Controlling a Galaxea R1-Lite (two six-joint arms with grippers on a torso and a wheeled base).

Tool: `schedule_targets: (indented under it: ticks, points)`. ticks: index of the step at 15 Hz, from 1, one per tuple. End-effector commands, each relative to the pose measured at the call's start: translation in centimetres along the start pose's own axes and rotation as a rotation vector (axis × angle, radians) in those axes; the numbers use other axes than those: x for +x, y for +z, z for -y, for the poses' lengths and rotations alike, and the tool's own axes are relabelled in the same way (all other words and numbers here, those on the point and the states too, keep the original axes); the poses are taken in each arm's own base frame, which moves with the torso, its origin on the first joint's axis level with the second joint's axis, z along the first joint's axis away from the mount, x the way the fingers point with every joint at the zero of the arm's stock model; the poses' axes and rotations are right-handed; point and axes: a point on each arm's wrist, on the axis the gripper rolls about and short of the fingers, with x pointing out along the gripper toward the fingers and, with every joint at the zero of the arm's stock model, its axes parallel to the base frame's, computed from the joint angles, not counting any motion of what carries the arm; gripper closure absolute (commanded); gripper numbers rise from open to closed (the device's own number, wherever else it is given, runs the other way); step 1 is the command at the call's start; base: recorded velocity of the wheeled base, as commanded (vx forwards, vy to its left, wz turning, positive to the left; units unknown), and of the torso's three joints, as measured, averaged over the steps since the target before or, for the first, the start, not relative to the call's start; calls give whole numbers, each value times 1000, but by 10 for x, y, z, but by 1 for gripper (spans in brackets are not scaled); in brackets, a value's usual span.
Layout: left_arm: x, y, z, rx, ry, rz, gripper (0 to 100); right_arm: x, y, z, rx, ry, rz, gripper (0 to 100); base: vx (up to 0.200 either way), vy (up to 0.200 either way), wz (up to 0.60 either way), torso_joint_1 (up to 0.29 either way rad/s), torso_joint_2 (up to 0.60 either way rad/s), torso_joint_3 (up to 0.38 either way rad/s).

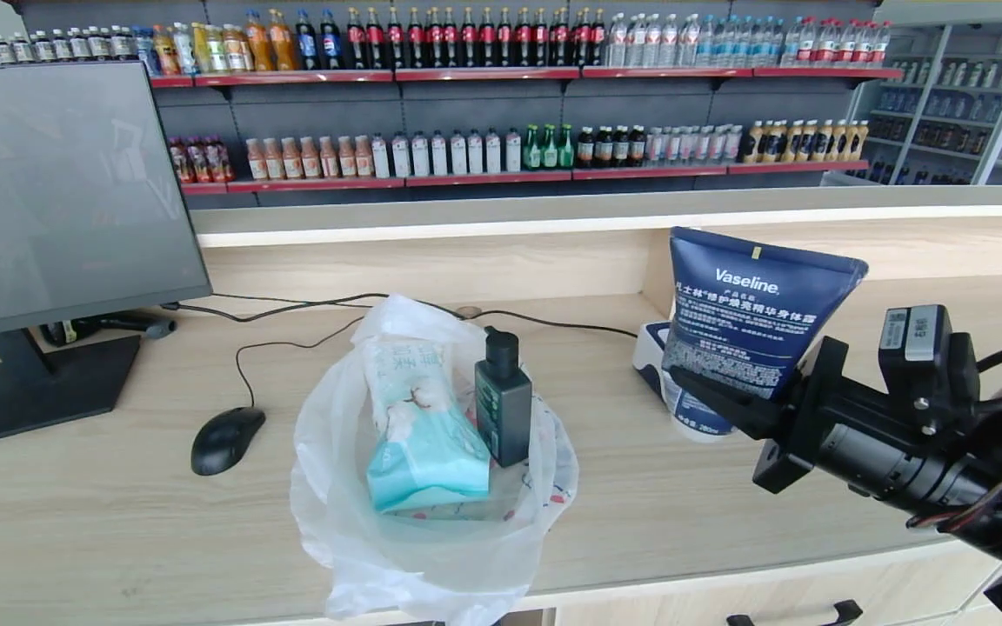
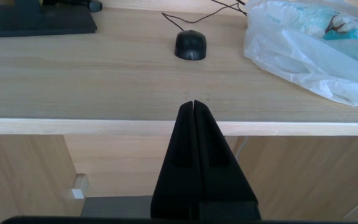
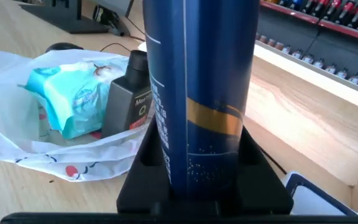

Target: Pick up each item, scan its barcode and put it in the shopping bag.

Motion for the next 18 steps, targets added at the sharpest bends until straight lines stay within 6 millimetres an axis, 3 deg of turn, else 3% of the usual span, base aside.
schedule_targets:
  ticks: [1, 3, 15, 18]
  points:
    - [0, 0, 0, -1, -1, 2, 100, 0, -1, 3, 1, -10, -5, 100, 0, 0, 0, 0, 0, 0]
    - [0, 0, 0, -2, 2, 0, 100, -2, -1, 5, -4, -19, -5, 100, 0, 0, 0, 0, 0, 0]
    - [0, 0, 0, -4, 1, 0, 100, -8, -1, 14, -15, -63, -15, 100, 0, 200, 0, 7, 4, 2]
    - [0, 0, 0, -2, 1, 0, 100, -8, -1, 15, -15, -64, -12, 100, 0, 0, 0, 0, 0, 0]
